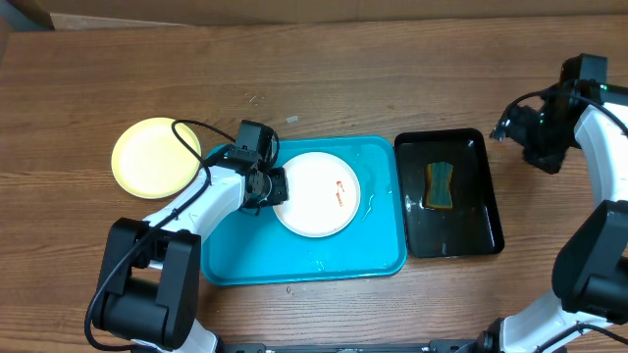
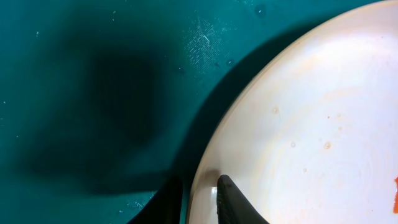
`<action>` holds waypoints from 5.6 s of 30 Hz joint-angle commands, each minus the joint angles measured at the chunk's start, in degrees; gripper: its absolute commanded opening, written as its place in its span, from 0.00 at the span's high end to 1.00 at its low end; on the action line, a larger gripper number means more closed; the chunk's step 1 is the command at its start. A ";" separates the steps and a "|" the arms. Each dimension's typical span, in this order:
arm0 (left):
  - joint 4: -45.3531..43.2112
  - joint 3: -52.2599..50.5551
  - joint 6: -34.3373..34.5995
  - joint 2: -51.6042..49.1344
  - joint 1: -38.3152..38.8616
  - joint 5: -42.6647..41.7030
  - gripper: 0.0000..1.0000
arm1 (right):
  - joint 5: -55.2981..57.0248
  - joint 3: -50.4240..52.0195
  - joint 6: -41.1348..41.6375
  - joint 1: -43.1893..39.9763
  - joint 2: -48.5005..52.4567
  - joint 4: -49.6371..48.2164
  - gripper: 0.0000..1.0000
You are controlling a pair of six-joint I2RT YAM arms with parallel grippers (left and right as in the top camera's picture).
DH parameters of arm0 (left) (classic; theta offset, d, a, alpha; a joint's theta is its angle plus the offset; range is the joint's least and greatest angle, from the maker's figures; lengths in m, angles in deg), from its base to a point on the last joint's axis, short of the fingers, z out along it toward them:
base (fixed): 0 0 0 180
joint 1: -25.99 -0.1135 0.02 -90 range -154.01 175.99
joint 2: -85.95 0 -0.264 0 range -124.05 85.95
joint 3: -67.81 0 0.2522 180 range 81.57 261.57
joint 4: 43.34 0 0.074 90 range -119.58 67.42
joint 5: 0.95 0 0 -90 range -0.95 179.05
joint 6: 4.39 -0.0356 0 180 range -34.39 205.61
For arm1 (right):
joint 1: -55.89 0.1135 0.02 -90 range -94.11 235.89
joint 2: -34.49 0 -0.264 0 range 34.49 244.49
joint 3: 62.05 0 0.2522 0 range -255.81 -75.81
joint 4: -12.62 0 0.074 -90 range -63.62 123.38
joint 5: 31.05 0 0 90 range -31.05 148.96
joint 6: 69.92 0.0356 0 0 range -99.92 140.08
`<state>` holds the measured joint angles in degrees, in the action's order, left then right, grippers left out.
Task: Clean dirty plates on tray and stack at the side
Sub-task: 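Lower the right gripper into the black tray and grasp the sponge, then rub the sponge in the black tray's water with the right gripper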
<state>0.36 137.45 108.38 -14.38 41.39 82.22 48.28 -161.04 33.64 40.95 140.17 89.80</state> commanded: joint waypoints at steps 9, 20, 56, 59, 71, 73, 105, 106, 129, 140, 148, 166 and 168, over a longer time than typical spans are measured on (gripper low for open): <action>-0.20 0.92 0.24 -0.44 0.04 -0.44 0.78 | 0.24 -0.94 -1.99 12.02 -1.27 11.93 0.30; -0.17 0.92 -0.09 -0.44 0.07 -0.46 0.77 | 13.62 10.29 4.07 24.98 -1.20 2.45 0.28; 0.00 0.92 -0.52 -0.44 0.07 -0.48 0.76 | 17.11 19.15 2.58 26.01 -1.09 -13.94 0.19; 0.00 0.92 -0.52 -0.44 0.04 -0.48 0.75 | 17.11 19.93 2.56 26.01 -1.09 -15.54 0.82; -0.57 0.92 -1.11 -0.44 0.04 -0.44 0.58 | 17.09 16.85 2.58 26.01 -1.11 -12.31 0.19; -1.11 0.92 -1.79 -0.44 0.04 -0.44 0.58 | 17.09 16.85 2.80 26.03 -1.11 -11.08 0.27; -1.66 0.90 -3.48 -0.44 0.04 -0.24 0.82 | 14.88 17.03 2.56 26.14 -1.11 -11.19 0.55; -1.66 0.92 -3.48 -0.44 0.04 -0.24 0.82 | 14.86 17.05 2.58 26.14 -1.11 -11.17 0.53; -2.14 0.90 -3.50 -0.44 0.04 -0.24 0.76 | 15.15 15.28 0.68 26.12 -1.22 -8.81 0.96; -2.56 0.90 -3.50 -0.44 0.04 -0.24 0.93 | 16.59 9.77 2.08 26.45 -1.22 -1.64 0.96; -2.36 0.90 -3.50 -0.44 0.07 -0.24 0.96 | 14.01 9.16 -1.90 26.16 -1.38 -1.18 0.96; -2.08 0.90 -3.50 -0.44 0.07 -0.24 0.95 | 18.10 8.74 1.95 25.77 -1.75 -1.79 0.96; -2.10 0.92 -3.50 -0.44 0.04 -0.26 0.95 | 21.31 8.68 -0.09 26.14 -1.77 -1.01 0.96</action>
<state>-2.00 137.47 105.34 -14.38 41.39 82.20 68.50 -150.82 36.29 66.79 140.17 88.46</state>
